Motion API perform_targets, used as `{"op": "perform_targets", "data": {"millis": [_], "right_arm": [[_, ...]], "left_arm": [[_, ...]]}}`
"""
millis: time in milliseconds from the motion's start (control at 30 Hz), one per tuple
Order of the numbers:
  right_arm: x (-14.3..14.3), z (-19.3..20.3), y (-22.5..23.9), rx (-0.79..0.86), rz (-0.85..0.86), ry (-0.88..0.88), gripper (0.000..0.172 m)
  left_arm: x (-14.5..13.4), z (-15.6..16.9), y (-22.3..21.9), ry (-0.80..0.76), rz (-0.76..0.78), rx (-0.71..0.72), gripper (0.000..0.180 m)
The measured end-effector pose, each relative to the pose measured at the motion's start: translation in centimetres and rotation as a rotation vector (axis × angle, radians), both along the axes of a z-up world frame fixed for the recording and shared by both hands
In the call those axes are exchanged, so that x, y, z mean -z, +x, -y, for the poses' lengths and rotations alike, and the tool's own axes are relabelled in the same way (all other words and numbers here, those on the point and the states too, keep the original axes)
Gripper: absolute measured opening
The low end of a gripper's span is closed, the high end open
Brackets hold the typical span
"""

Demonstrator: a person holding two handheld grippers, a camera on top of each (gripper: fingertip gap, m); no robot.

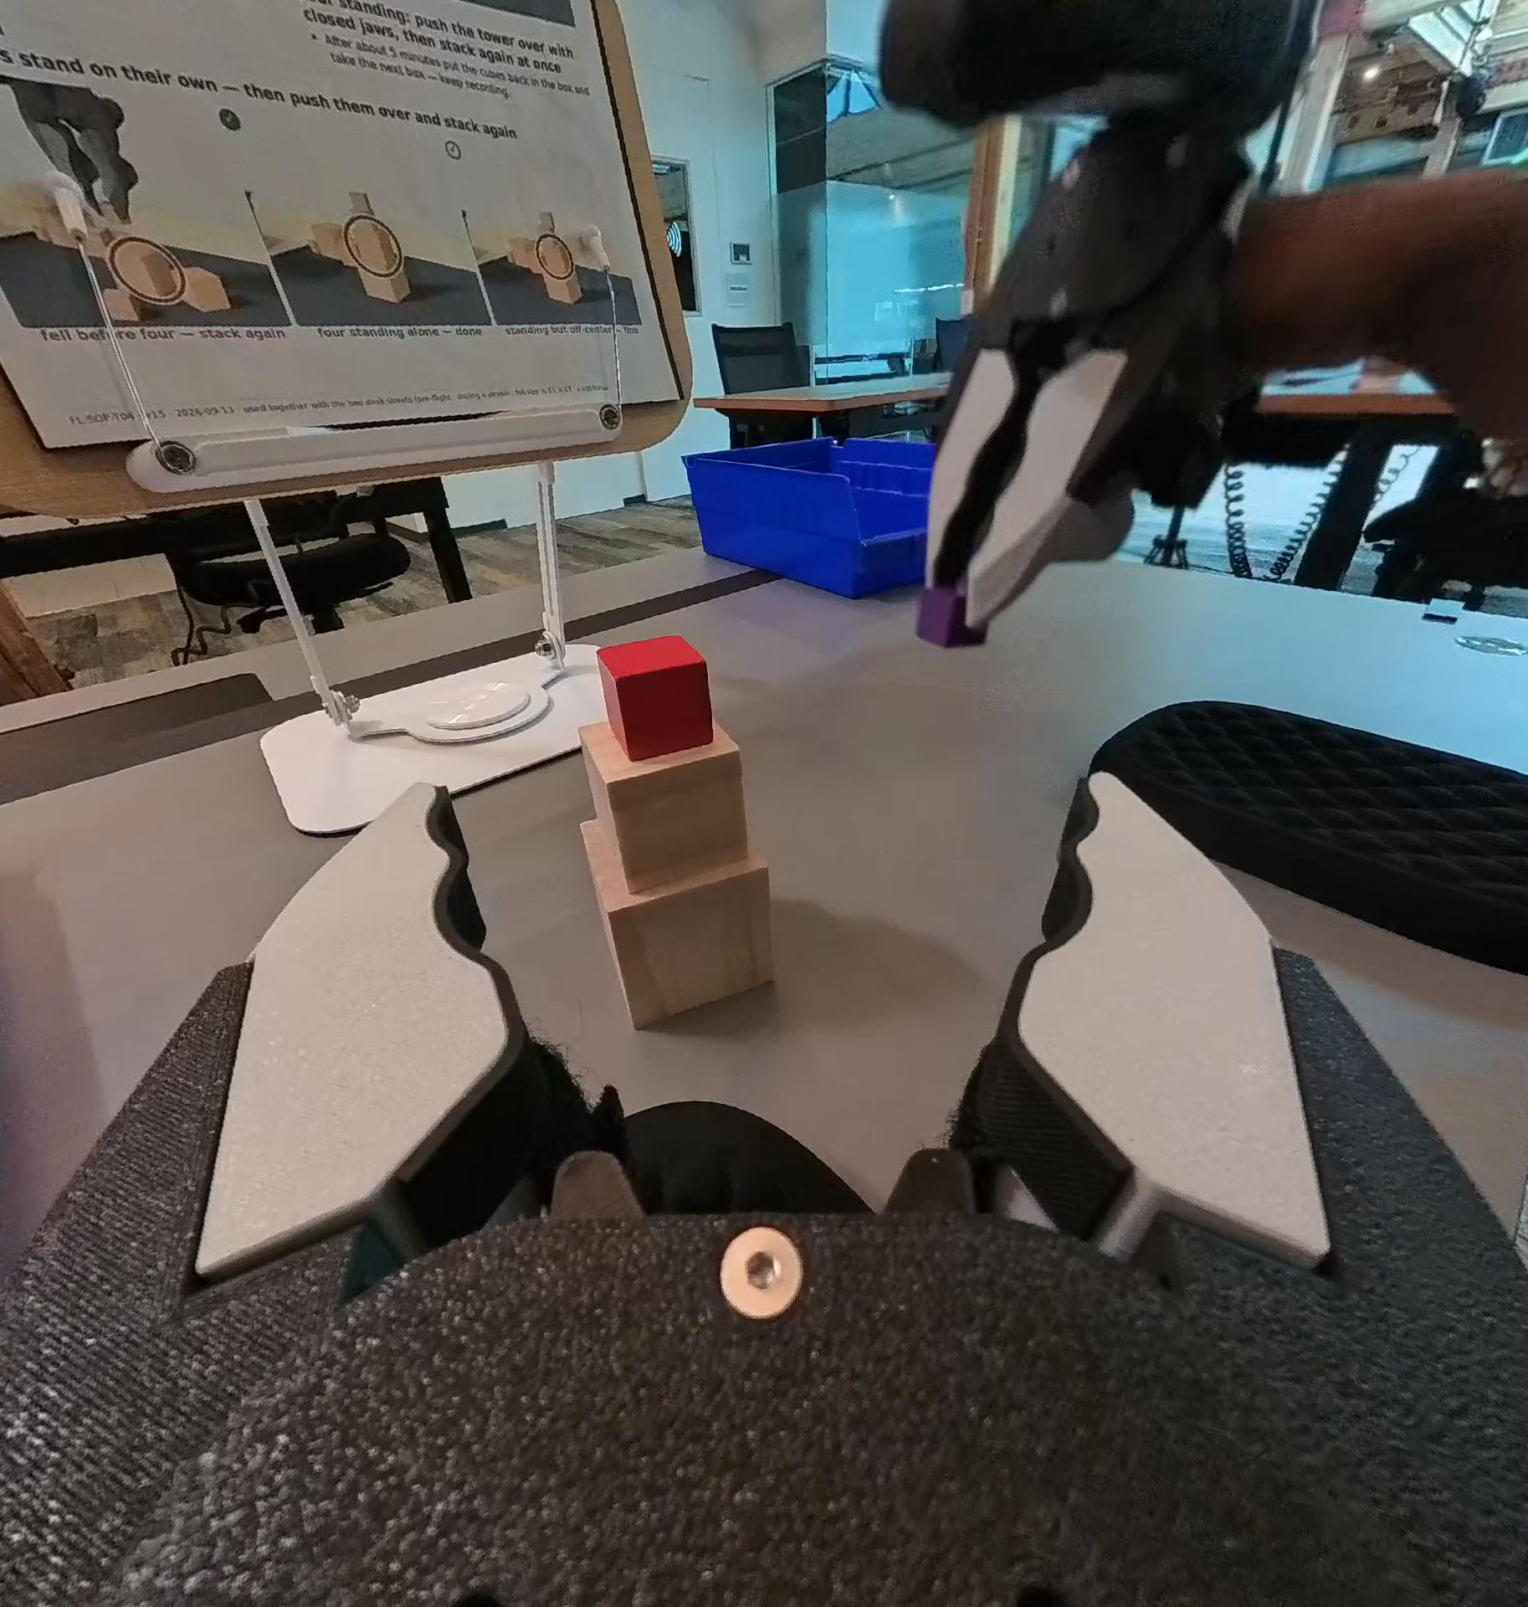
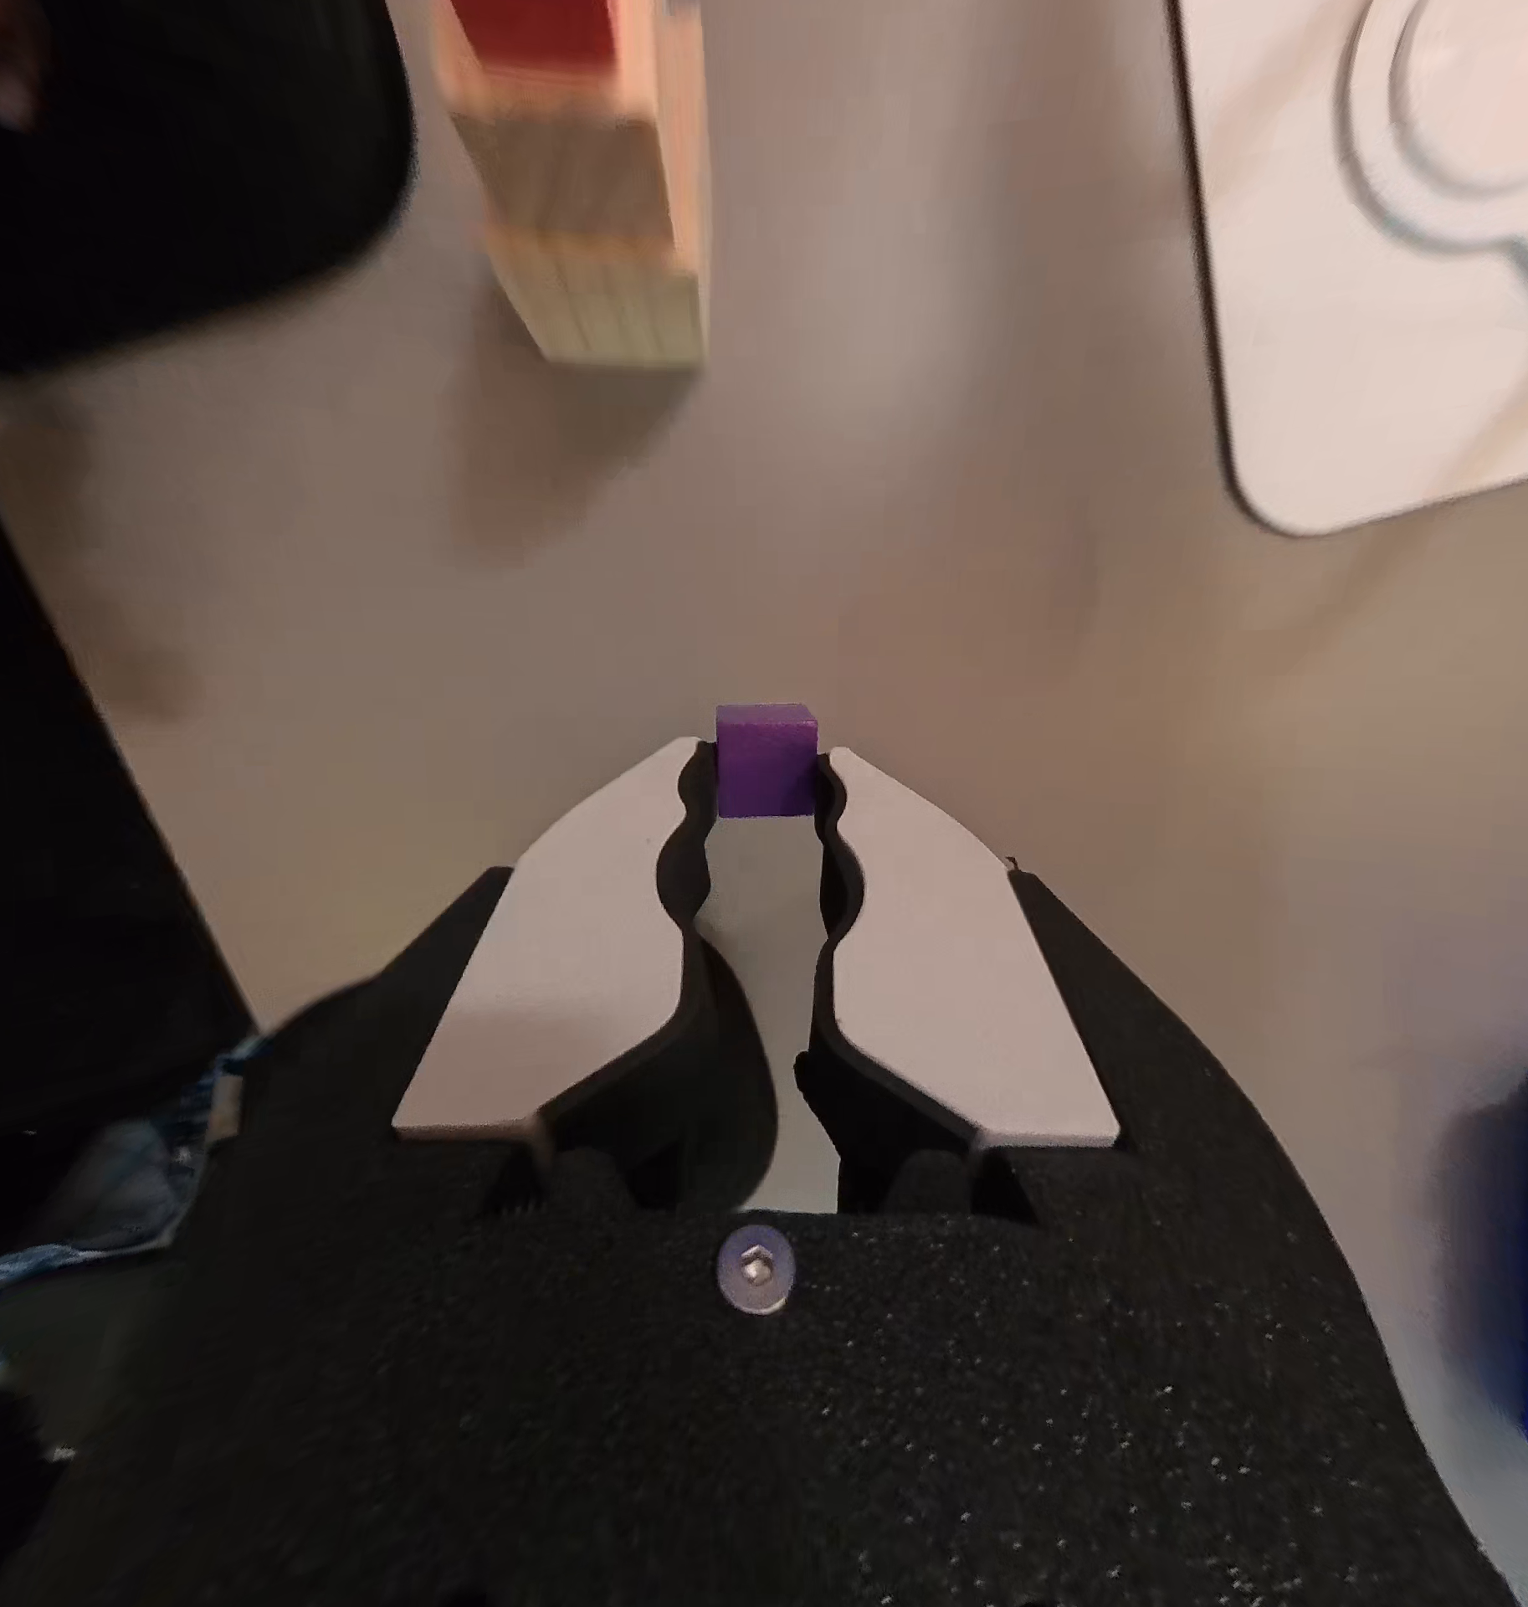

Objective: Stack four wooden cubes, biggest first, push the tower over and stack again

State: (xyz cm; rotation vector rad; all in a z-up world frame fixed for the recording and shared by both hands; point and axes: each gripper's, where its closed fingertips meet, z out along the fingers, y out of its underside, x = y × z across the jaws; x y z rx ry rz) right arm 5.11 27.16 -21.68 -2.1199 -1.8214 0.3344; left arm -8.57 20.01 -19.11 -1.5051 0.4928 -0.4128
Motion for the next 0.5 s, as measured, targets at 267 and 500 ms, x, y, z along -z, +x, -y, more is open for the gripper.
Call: {"op": "perform_targets", "data": {"millis": [267, 500], "right_arm": [[-5.3, 1.1, -8.7, 0.017, 0.041, 0.0, 0.021], [-4.9, 2.1, -13.1, -0.032, 0.121, -0.036, 0.021]], "left_arm": [[-0.1, 0.0, -0.1, 0.0, 0.011, -0.002, 0.127], [-0.1, 0.0, -0.2, 0.001, 0.015, -0.002, 0.127]]}}
